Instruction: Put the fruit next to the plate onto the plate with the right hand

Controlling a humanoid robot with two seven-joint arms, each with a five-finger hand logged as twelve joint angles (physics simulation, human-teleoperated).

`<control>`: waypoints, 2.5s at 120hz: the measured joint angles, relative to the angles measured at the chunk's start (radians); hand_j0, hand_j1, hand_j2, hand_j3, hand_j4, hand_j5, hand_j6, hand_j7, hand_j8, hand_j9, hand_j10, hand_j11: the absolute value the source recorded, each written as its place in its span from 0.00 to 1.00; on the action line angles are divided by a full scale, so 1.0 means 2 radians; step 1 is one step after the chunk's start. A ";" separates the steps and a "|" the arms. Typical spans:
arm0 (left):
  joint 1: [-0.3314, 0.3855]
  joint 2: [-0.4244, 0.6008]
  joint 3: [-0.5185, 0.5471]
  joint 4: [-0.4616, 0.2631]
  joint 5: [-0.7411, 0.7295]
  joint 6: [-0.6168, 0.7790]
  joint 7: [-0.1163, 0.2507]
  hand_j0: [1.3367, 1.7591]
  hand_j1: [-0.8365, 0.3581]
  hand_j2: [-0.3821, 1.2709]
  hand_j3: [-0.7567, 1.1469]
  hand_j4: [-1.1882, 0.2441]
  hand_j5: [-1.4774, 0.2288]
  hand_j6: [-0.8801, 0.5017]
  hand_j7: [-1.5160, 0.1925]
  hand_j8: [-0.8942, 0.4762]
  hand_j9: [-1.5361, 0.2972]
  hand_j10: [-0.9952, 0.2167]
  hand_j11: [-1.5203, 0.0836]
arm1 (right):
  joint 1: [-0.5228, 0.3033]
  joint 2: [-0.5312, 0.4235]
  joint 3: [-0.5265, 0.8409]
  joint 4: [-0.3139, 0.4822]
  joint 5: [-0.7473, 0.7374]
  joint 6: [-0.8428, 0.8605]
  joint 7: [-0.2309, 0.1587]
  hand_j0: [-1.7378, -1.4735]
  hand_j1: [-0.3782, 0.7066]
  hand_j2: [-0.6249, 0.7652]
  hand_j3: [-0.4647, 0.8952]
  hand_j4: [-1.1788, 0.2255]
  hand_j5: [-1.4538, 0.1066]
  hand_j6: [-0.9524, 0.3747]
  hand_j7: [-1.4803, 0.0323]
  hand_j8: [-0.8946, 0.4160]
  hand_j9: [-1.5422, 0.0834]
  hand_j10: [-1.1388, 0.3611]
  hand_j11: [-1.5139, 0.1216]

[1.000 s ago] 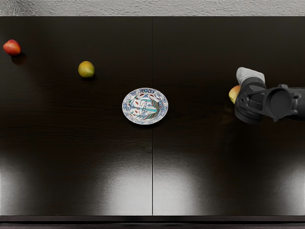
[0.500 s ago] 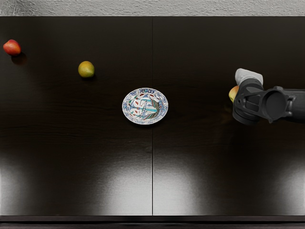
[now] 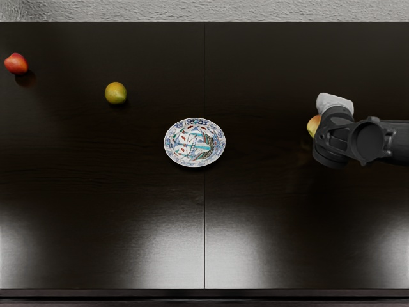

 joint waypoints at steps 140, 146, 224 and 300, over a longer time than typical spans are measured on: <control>0.000 0.000 -0.001 0.000 0.000 0.000 0.000 0.76 0.76 0.26 0.40 0.67 0.69 0.47 0.71 0.48 0.67 0.63 0.76 | -0.004 0.014 -0.002 -0.011 0.004 0.008 -0.001 0.31 0.49 0.39 0.34 0.51 0.57 0.44 0.59 0.34 0.60 0.45 0.58; 0.000 0.000 -0.001 0.000 0.000 0.000 0.000 0.76 0.76 0.26 0.40 0.67 0.69 0.47 0.71 0.48 0.67 0.63 0.76 | -0.003 0.015 -0.002 -0.011 0.005 0.009 0.000 0.31 0.49 0.40 0.34 0.51 0.56 0.46 0.59 0.34 0.59 0.45 0.57; -0.002 0.000 0.000 0.000 0.000 0.000 0.000 0.76 0.76 0.26 0.40 0.67 0.69 0.47 0.71 0.48 0.67 0.63 0.76 | -0.001 0.014 -0.002 -0.003 0.005 0.013 0.000 0.33 0.50 0.49 0.34 0.47 0.46 0.46 0.49 0.35 0.50 0.38 0.48; -0.001 0.000 0.000 0.000 0.000 0.000 0.000 0.76 0.76 0.26 0.40 0.67 0.69 0.47 0.71 0.48 0.67 0.63 0.76 | 0.077 -0.056 0.004 0.128 0.005 0.006 0.000 0.33 0.48 0.50 0.34 0.46 0.41 0.44 0.45 0.34 0.45 0.36 0.43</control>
